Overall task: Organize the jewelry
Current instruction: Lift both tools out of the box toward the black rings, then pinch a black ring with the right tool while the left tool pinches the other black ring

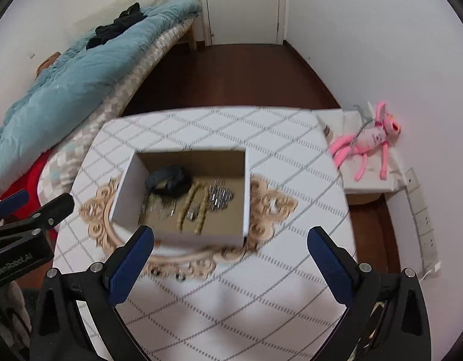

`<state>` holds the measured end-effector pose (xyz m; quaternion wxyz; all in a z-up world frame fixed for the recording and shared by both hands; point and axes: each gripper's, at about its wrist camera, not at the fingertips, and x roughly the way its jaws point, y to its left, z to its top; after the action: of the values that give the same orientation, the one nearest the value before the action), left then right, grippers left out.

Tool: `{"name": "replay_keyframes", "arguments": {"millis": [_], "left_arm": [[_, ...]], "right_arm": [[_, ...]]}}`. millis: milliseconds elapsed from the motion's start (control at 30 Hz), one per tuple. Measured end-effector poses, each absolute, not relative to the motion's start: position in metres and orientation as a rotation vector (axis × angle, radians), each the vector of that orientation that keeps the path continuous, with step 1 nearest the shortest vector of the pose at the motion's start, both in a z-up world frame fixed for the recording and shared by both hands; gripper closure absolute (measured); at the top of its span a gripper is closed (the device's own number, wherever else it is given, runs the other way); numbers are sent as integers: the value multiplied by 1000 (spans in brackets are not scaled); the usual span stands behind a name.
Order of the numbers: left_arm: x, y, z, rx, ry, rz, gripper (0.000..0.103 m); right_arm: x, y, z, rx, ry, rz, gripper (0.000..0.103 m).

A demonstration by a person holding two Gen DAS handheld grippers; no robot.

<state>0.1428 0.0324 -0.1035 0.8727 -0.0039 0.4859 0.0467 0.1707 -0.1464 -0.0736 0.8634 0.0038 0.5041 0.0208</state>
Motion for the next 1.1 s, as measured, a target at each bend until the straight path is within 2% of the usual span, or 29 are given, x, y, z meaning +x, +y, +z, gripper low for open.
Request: {"name": "replay_keyframes", "arguments": {"millis": [167, 233, 300, 467, 633, 667, 733, 767, 1100], "left_arm": [[123, 46, -167, 34, 1136, 153, 0], [120, 51, -186, 38, 1170, 171, 0], [118, 58, -200, 38, 1197, 187, 0], [116, 68, -214, 34, 1225, 208, 0], [117, 73, -216, 51, 1225, 210, 0], [117, 74, -216, 54, 1225, 209, 0], [118, 72, -214, 60, 1224, 202, 0], [119, 71, -214, 62, 1223, 200, 0], [135, 16, -206, 24, 1181, 72, 1]], "right_arm": [[158, -140, -125, 36, 1119, 59, 0], [155, -136, -146, 44, 1144, 73, 3], [152, -131, -160, 41, 1158, 80, 18], [150, -116, -189, 40, 1172, 125, 39], [149, -96, -197, 3, 1141, 136, 50], [147, -91, -198, -19, 1131, 130, 54], [146, -85, -198, -55, 1120, 123, 75], [145, -83, -198, -71, 1117, 128, 90], [134, -136, -177, 35, 1095, 63, 90]]}}
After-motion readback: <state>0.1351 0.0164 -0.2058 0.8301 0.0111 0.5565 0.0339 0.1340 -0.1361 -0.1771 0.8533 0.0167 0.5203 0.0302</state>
